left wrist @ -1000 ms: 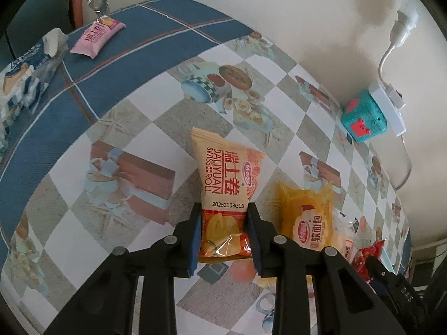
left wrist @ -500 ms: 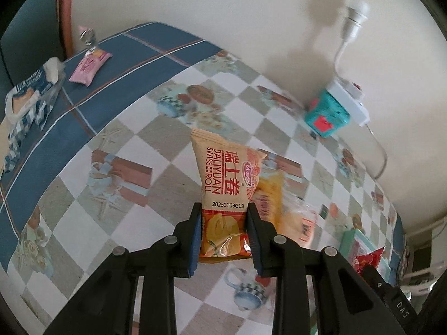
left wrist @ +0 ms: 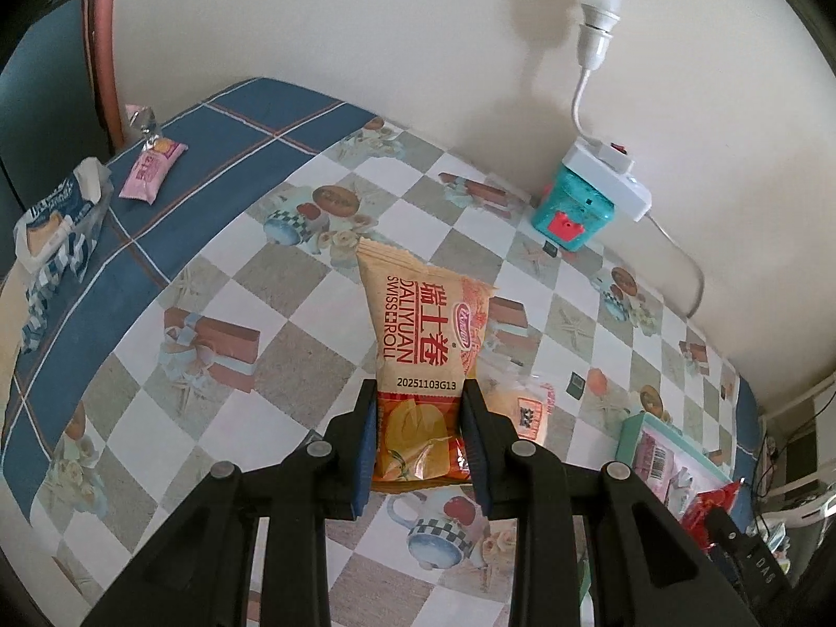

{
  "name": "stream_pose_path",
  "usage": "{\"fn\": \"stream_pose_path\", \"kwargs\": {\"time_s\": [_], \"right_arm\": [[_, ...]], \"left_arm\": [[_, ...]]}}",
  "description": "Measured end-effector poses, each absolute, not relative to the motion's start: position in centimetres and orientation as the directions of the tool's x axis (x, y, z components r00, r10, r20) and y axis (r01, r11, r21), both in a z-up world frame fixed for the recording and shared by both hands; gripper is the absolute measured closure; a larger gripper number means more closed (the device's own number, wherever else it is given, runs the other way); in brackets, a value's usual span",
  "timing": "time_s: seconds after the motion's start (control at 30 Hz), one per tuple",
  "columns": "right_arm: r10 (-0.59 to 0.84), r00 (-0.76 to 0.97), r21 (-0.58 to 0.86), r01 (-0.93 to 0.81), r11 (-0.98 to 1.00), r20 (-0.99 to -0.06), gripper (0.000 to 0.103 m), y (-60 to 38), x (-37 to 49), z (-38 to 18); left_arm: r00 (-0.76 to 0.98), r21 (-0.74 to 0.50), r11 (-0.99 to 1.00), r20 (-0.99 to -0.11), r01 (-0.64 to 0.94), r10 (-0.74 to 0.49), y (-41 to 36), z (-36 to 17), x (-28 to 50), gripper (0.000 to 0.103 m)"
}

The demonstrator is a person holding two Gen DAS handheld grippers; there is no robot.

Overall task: Organize snacks
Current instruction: 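Carry the red candy bag in the right tool while the left tool carries the Swiss roll to the tray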

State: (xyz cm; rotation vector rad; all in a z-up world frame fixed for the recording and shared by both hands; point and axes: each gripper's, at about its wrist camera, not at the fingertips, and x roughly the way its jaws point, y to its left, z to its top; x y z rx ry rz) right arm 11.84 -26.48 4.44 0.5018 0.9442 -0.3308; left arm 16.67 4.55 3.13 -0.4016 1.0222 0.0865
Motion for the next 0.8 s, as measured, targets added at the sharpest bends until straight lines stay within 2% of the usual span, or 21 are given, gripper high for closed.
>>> {"fn": "stream_pose_path", "kwargs": {"time_s": [0.37,0.5,0.8], "right_arm": [[-0.182,0.541,0.264,0.643,0.719,-0.821,0.055,-35.0,8.1,5.9],[-0.204,0.537,0.275,0.678,0.682,-0.818,0.055,-37.4,7.0,6.1],[-0.262,0.521,0.264,0.728,0.632,-0.812,0.055,-40.7,5.4,6.5]], "left_arm": [[0.532,-0.289,0.946,-0.83,-0.151,-0.169,-0.5,4.7,16.6,0.072],[0.528,-0.318,0.945,-0.816,-0.073,-0.233,-3.5,5.4,16.4,0.072],[0.523,-0.278,0.954,-0.801,0.109,-0.293,-11.3,7.5,15.2,0.072]]}}
